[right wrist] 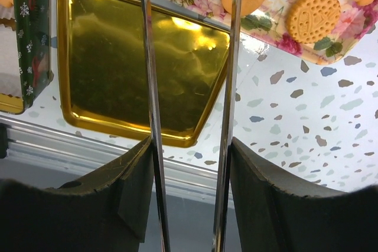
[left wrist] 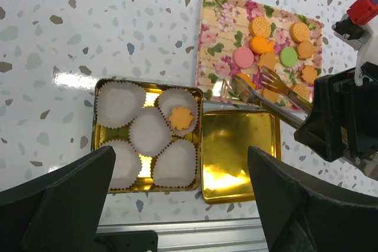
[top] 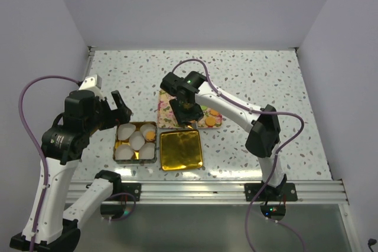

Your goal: Pack the cookies

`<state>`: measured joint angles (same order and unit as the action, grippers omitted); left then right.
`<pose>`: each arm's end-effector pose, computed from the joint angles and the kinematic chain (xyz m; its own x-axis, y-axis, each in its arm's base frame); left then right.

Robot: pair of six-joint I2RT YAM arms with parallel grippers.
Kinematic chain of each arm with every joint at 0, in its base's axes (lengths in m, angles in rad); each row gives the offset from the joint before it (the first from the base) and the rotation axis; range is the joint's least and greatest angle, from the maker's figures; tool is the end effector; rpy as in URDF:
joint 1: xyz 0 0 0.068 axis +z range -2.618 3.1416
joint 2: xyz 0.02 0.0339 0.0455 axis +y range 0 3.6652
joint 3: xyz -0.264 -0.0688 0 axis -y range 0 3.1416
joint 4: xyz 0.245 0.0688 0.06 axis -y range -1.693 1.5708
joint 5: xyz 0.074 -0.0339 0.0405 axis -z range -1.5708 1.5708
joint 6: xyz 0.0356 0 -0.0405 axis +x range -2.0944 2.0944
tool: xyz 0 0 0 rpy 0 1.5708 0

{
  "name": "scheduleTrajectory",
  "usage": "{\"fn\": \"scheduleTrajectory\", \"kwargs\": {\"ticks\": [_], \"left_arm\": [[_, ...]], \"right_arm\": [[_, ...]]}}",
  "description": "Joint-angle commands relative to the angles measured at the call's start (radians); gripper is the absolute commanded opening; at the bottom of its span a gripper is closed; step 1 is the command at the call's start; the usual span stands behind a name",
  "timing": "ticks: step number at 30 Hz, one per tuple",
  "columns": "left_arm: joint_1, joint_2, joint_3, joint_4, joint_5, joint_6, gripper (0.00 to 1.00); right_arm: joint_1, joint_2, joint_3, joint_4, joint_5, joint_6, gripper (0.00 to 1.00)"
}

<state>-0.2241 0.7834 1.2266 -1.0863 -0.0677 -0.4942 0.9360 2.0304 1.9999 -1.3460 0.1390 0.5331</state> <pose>0.1138 -0.0235 0.3934 -0.5949 -0.3498 -0.7237 -0.1286 0.9302 -0.3439 0.2441 0.3231 0.2954 -0.8983 -0.3710 -0.2354 -0.3774 0.9259 -0.0190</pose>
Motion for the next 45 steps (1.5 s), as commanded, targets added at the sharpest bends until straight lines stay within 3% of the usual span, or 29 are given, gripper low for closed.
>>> {"fn": "scheduleTrajectory", "kwargs": {"ticks": [1, 8, 14, 18, 24, 29, 45], "left_arm": [[-0.006, 0.002, 0.001, 0.016, -0.018, 0.003, 1.0], [-0.006, 0.011, -0.012, 0.034, -0.017, 0.003, 1.0], [-0.006, 0.019, -0.013, 0.045, -0.015, 0.002, 1.0], [-0.006, 0.022, -0.013, 0.049, -0.017, 0.002, 1.0], [-0.006, 0.028, 0.028, 0.031, -0.063, -0.004, 0.99], [-0.006, -0.001, 0.129, 0.011, -0.185, -0.017, 1.0], [-0.006, -0.058, 0.097, 0.031, -0.126, -0.032, 1.0]], "right_arm": [[0.001, 0.005, 0.013, -0.016, -0.027, -0.01, 0.54], [0.001, -0.006, 0.017, -0.01, -0.05, -0.005, 0.54], [0.001, 0.013, 0.008, -0.013, -0.078, -0.018, 0.34], [0.001, 0.024, 0.013, -0.013, -0.076, -0.025, 0.3], [0.0, 0.06, 0.177, -0.077, -0.036, -0.036, 0.3], [0.001, 0.108, 0.341, -0.156, -0.025, -0.033, 0.27], [0.142, 0.056, 0.37, 0.073, -0.248, 0.09, 0.27]]}}
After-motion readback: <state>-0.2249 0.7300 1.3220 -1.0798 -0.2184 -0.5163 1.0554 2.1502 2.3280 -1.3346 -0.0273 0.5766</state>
